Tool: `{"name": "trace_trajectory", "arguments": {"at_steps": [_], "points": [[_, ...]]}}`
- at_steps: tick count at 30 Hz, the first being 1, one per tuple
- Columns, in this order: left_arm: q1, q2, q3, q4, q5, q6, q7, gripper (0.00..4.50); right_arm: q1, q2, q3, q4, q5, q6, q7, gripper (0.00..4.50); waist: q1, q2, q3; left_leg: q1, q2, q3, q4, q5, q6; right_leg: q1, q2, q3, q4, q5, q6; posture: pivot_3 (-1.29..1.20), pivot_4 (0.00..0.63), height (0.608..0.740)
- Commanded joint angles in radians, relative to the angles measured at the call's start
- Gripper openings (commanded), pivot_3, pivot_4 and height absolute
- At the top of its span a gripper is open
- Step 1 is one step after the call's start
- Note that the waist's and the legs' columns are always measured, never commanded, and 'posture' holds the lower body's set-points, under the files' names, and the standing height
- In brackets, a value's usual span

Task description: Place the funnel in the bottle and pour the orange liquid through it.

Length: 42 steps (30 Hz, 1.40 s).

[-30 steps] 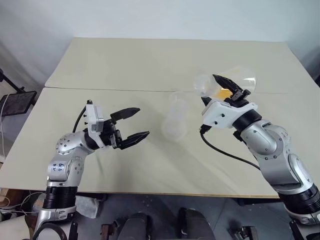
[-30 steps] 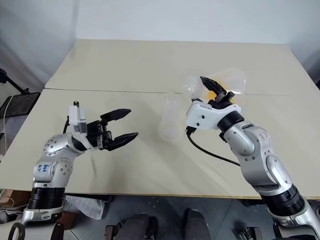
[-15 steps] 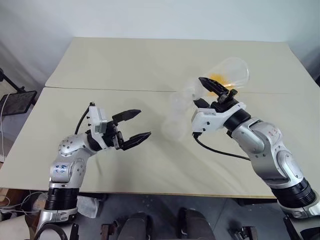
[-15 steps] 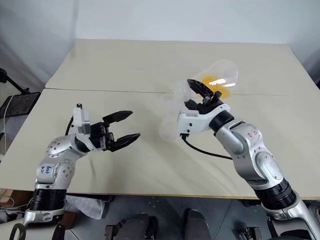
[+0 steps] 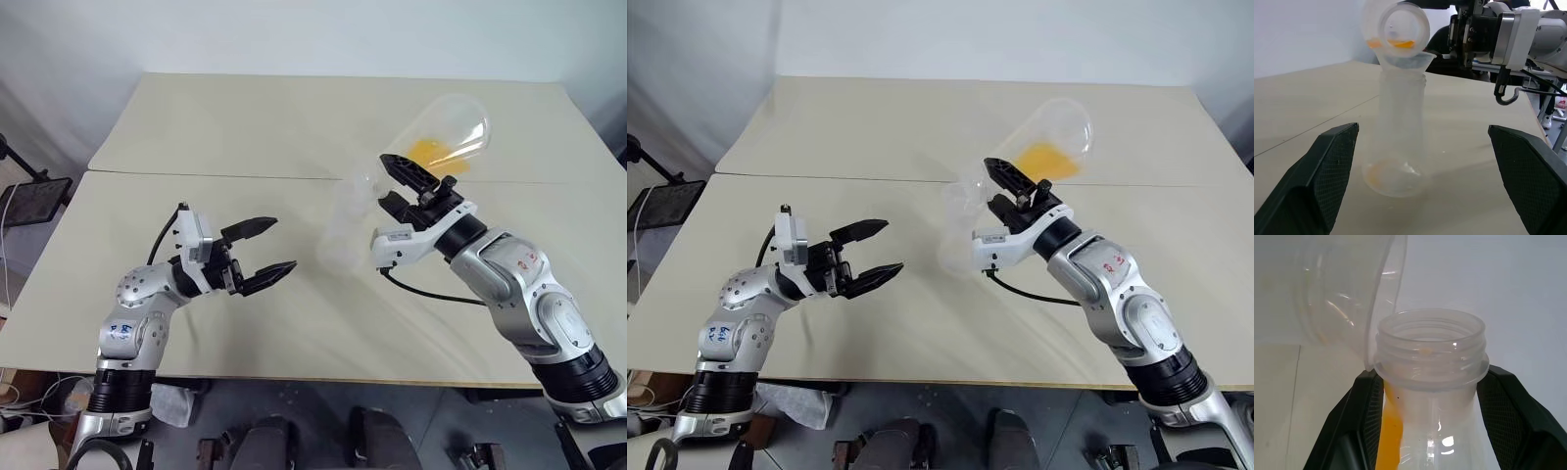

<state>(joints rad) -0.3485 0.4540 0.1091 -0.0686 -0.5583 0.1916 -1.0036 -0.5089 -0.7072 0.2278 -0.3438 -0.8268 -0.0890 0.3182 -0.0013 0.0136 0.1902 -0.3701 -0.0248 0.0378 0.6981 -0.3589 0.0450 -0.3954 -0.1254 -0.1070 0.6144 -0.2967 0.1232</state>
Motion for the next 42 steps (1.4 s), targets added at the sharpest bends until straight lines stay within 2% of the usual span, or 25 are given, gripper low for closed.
{"name": "trace_trajectory", "arguments": {"at_steps": [1,13,42], "points": [[0.0,0.009,0.002,-0.038,-0.003,-0.007,0.002,4.5,-0.031,-0.012,-0.051,-0.019,-0.029,-0.021,-0.029,2.41,0.0,0.0,0.0,0.0,0.0,0.0,0.0,0.0,0.0,0.0,0.0,0.0,0.0,0.0,0.0,0.0,0.15,0.74],[-0.004,0.002,0.0,-0.039,-0.002,-0.012,0.013,4.5,-0.038,-0.022,-0.065,0.004,-0.104,-0.063,-0.061,2.41,0.0,0.0,0.0,0.0,0.0,0.0,0.0,0.0,0.0,0.0,0.0,0.0,0.0,0.0,0.0,0.0,0.15,0.74],[-0.006,0.003,0.01,-0.02,0.029,-0.09,0.031,4.5,-0.043,-0.018,-0.08,0.011,-0.151,-0.116,-0.101,2.41,0.0,0.0,0.0,0.0,0.0,0.0,0.0,0.0,0.0,0.001,0.001,0.0,-0.001,0.0,0.0,0.0,0.15,0.74]]}}
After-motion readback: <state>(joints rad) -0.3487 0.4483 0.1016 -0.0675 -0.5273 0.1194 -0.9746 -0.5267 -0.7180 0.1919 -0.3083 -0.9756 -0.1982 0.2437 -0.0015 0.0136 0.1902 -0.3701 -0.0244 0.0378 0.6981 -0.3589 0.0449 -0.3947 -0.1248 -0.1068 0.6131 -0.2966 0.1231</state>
